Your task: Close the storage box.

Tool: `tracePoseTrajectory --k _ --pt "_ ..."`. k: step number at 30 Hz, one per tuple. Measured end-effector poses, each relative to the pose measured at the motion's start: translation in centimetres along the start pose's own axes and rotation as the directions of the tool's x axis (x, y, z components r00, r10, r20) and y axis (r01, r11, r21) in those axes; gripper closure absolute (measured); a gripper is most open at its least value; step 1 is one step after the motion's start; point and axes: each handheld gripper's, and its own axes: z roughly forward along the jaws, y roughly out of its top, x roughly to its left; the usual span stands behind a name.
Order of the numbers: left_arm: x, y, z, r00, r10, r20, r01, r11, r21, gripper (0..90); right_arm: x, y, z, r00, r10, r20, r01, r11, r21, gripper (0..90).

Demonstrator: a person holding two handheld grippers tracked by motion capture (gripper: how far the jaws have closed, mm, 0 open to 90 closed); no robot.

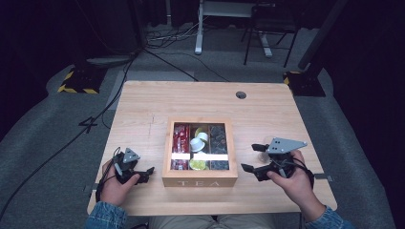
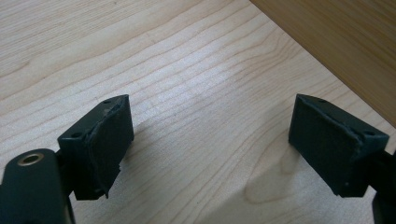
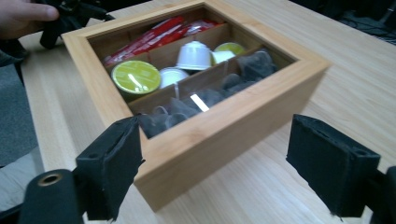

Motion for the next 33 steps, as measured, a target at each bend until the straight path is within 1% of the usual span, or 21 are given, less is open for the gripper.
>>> tracePoseTrajectory --k 2,5,9,12,14,15,16,18,19,21,25,29,31,33 --pt "0.0 0.0 0.0 1.0000 -0.004 0.001 0.004 1.0000 -0.001 14.4 -0.6 0.0 -0.5 0.9999 0.005 0.013 -0.005 1.000 -0.004 17.4" --pt "0.1 -0.1 0.0 1.0000 0.005 0.006 -0.005 1.0000 -0.001 14.4 -1.6 -0.2 -1.4 0.9999 -0.001 0.017 0.001 1.000 0.021 16.7" --pt "0.3 -0.1 -0.1 0.9999 0.008 0.009 -0.008 1.0000 0.000 14.3 -3.1 -0.6 -2.7 0.9992 0.017 0.035 -0.018 1.000 0.025 16.4" --pt "0.5 -0.1 -0.2 0.9998 0.012 0.014 -0.012 0.9999 0.002 14.1 -4.2 -1.0 -3.9 0.9975 0.039 0.059 -0.040 0.999 0.020 16.3" --pt "0.6 -0.2 -0.2 0.9997 0.016 0.016 -0.016 0.9999 0.002 14.2 -5.0 -1.4 -4.7 0.9948 0.052 0.087 -0.054 0.998 0.020 16.3" --pt "0.6 -0.1 -0.2 0.9998 0.012 0.014 -0.012 0.9999 0.002 14.0 -5.3 -1.7 -5.1 0.9926 0.058 0.107 -0.061 0.998 0.023 16.3" --pt "0.6 -0.1 -0.1 0.9999 0.010 0.013 -0.010 0.9999 0.002 13.9 -5.7 -1.9 -5.4 0.9888 0.059 0.137 -0.064 0.997 0.032 16.4" --pt "0.6 -0.1 -0.1 0.9999 0.011 0.011 -0.011 0.9999 0.005 13.1 -6.3 -2.5 -6.0 0.9773 0.047 0.207 -0.060 0.996 0.059 16.4" --pt "0.6 -0.1 -0.1 0.9999 0.011 0.010 -0.011 0.9999 0.005 12.6 -6.7 -2.9 -6.3 0.9732 0.051 0.224 -0.067 0.996 0.064 16.4" --pt "0.7 -0.1 0.0 0.9999 0.011 0.011 -0.011 0.9999 0.006 12.1 -7.3 -3.5 -6.7 0.9683 0.076 0.238 -0.093 0.994 0.060 16.2" --pt "0.7 0.0 0.0 0.9999 0.010 0.009 -0.010 0.9999 0.006 11.7 -8.7 -5.1 -7.6 0.9524 0.120 0.280 -0.145 0.987 0.068 16.1" --pt "0.7 0.0 0.0 0.9999 0.010 0.010 -0.010 0.9999 0.006 11.6 -9.9 -6.6 -7.9 0.9457 0.153 0.287 -0.183 0.980 0.079 16.2" --pt "0.7 0.0 0.0 0.9999 0.010 0.009 -0.010 0.9999 0.006 11.6 -10.5 -7.5 -7.8 0.9438 0.164 0.287 -0.197 0.976 0.090 16.1" --pt "0.7 0.0 0.0 0.9999 0.010 0.009 -0.010 0.9999 0.006 11.6 -11.0 -8.4 -7.6 0.9381 0.171 0.301 -0.210 0.972 0.102 16.1"
